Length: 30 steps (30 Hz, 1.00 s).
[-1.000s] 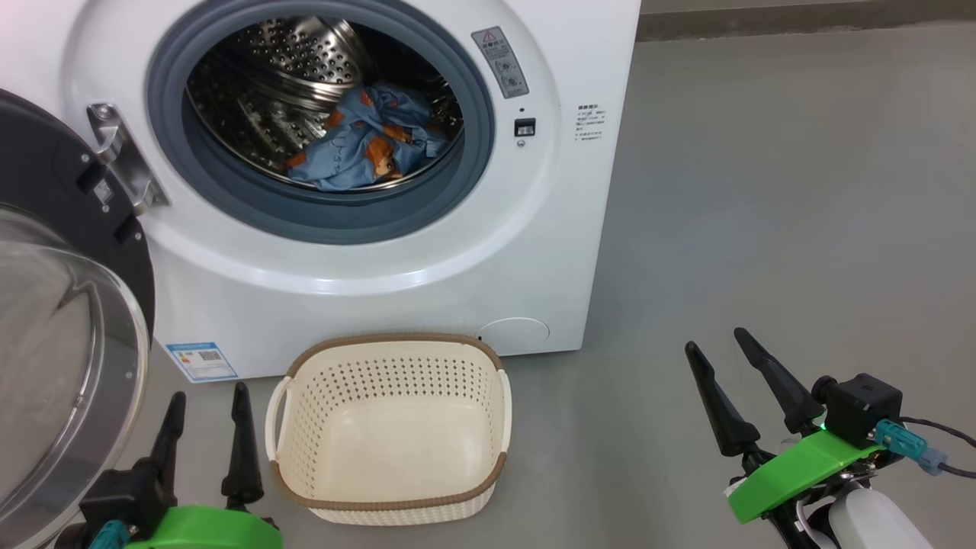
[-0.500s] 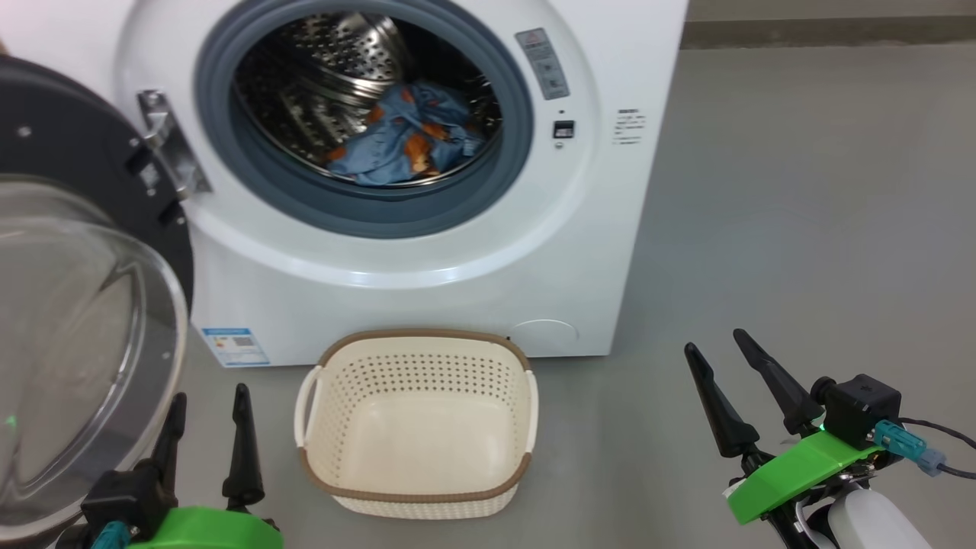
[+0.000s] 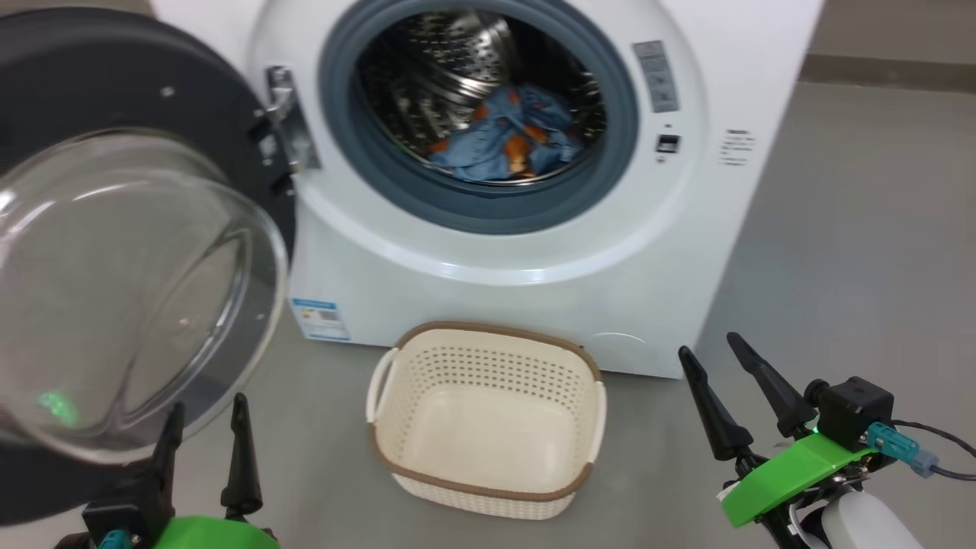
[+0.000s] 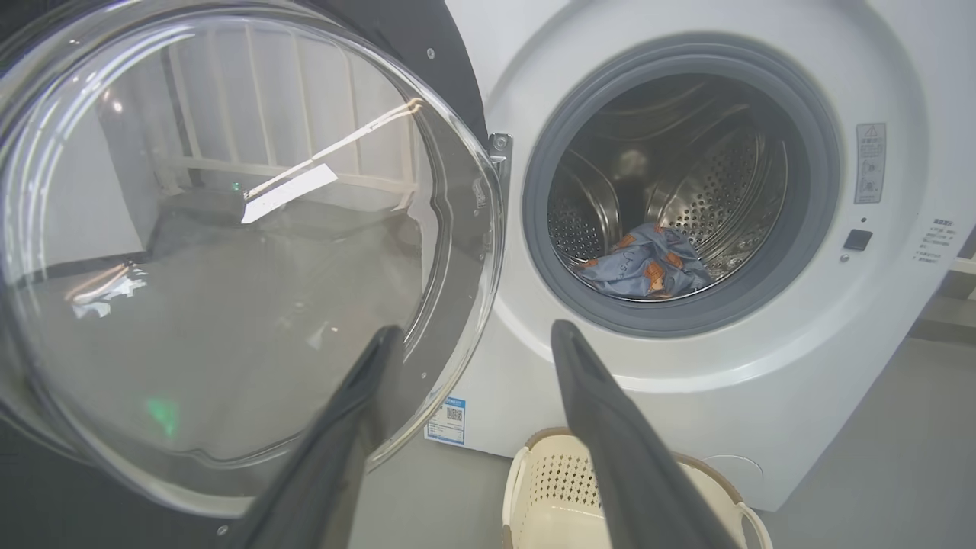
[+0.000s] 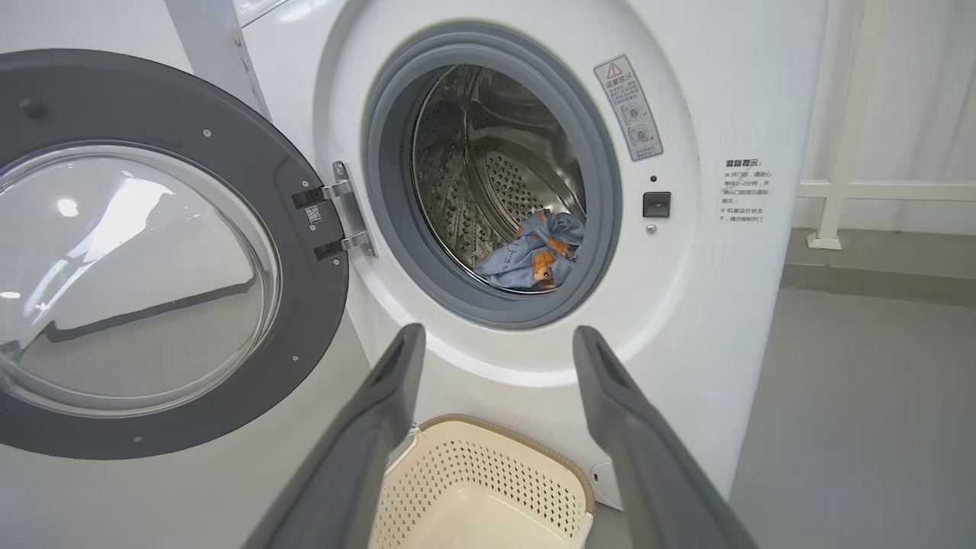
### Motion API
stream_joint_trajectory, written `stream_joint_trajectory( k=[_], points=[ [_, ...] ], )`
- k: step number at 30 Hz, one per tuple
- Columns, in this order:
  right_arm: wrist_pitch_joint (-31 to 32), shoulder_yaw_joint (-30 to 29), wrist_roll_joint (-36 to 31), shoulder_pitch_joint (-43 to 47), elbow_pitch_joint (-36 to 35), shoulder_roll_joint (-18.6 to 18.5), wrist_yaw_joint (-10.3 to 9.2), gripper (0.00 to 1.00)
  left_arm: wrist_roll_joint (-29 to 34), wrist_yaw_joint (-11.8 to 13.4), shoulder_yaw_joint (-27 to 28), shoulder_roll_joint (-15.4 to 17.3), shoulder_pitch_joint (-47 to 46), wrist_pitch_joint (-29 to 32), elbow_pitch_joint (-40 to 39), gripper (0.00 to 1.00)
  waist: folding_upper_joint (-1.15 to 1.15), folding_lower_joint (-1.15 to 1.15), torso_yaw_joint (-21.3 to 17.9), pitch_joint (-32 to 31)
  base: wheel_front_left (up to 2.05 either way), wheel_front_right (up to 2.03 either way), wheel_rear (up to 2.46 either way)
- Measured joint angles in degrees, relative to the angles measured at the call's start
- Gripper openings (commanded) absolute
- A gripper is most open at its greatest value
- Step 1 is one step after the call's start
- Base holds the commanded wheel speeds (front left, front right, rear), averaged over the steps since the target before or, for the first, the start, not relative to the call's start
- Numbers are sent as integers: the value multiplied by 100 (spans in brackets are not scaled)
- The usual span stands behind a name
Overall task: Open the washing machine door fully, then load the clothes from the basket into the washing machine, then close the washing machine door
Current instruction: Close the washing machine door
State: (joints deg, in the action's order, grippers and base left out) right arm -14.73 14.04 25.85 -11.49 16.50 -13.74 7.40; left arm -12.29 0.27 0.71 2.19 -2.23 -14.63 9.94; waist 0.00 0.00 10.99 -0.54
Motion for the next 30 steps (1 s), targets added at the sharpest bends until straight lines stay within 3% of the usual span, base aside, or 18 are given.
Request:
stream_joint_trajectory(
  k=[18, 30],
  points=[
    [0, 88, 98, 0, 51, 76, 0, 100, 0, 48, -1, 0, 113, 0, -3, 100, 0, 0, 1229, -96, 0, 0, 0],
    [1, 149, 197, 0, 7, 8, 0, 100, -3, 48, -12, 0, 116, 0, -1, 100, 0, 0, 1619, -85, 0, 0, 0]
  ],
)
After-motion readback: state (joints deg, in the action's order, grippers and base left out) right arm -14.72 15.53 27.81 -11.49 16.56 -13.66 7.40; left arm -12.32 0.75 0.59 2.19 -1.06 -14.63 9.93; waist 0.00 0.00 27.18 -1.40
